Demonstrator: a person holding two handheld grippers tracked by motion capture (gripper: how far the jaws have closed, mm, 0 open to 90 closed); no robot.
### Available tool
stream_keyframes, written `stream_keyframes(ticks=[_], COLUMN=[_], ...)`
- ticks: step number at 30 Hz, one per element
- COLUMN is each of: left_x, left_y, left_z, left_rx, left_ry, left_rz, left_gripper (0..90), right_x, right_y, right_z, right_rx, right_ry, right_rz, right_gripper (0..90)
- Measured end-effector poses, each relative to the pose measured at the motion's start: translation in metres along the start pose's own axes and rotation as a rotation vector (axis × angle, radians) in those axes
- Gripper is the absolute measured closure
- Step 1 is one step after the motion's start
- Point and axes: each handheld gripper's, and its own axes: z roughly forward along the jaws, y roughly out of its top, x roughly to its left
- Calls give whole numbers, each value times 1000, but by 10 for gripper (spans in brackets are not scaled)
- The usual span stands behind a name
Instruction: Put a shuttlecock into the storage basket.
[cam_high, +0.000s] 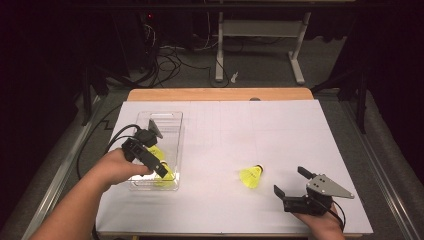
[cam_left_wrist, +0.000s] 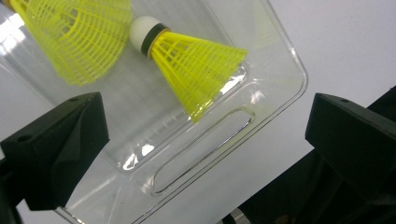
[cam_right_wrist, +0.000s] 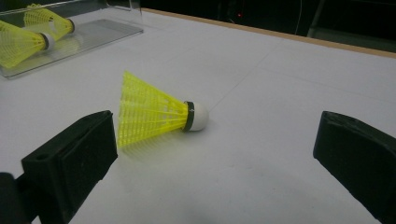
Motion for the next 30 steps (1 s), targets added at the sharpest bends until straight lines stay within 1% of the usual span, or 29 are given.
stream_keyframes(ticks=[4,11,15,24,30], left_x=[-6,-16,-24,-34,-43], left_y=[5,14,20,31,38], left_z=[0,0,2,4,6], left_rx=[-1,-17,-11,-11,-2], left_ry=[-2,-16,-20,-19,-20], left_rz=[15,39,54,69,89], left_gripper=[6,6,6,6,7], right_x=[1,1,1,0,0], right_y=[0,0,0,0,0], right_z=[0,0,1,0,0], right_rx=[2,2,3,-1,-1], right_ry=[3,3,5,4,6], right_rz=[-3,-2,-1,-1,-3], right_gripper=[3,2,2,2,2])
